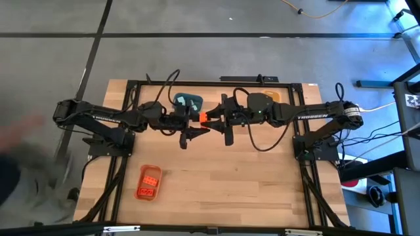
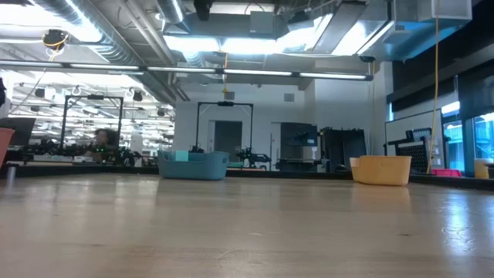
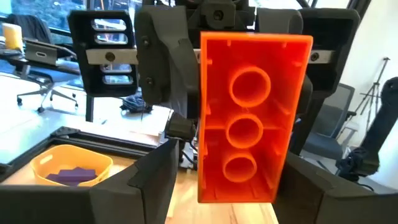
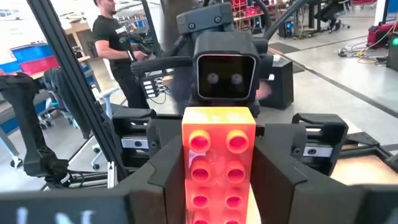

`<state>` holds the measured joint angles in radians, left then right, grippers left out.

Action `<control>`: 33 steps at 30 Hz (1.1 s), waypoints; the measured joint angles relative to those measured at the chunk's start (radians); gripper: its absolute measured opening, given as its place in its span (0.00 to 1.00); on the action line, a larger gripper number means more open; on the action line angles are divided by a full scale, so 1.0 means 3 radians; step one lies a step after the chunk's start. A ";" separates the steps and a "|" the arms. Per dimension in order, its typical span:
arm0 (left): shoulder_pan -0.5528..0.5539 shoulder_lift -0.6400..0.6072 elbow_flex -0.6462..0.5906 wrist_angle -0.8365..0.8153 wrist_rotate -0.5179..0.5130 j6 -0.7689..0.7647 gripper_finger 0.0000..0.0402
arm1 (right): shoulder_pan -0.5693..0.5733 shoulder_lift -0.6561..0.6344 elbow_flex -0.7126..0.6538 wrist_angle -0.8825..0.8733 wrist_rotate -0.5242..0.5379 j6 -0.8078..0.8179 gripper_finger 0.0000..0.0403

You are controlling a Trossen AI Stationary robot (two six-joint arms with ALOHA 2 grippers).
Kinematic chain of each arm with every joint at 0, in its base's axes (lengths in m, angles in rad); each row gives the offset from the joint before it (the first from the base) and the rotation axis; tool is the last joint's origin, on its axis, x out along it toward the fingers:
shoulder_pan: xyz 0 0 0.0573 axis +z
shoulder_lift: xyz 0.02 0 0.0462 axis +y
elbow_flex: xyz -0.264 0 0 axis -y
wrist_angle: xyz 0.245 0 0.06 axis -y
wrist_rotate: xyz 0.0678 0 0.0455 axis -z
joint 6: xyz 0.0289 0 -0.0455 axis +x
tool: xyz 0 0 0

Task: Sort & place blocks by color
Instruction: Put the orange game piece into the orange bin

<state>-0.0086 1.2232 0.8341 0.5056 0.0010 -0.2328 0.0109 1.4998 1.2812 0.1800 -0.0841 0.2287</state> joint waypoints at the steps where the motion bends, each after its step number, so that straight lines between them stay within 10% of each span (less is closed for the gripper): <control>1: 0.0000 0.0000 0.0000 -0.0002 0.0018 -0.0005 0.53 | 0.0000 0.0000 0.0000 0.0011 0.0000 -0.0005 0.35; 14: 0.0086 -0.0004 0.0000 -0.0046 0.0224 -0.0006 0.32 | -0.0003 -0.0001 0.0000 0.0025 -0.0027 -0.0009 0.36; 24: 0.0124 -0.0044 -0.0003 -0.0294 0.0228 -0.0003 0.32 | -0.0037 -0.0141 0.0000 -0.0146 -0.0026 0.0002 0.71; 33: 0.0311 -0.0510 -0.0004 -0.0961 0.0268 0.0040 0.32 | -0.0196 -0.0664 0.0002 -0.1181 0.0012 0.0009 0.76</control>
<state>0.0847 1.0703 0.8330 0.2173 0.0815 -0.2207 -0.0480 1.3006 1.2817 -0.1742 -0.0806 0.2313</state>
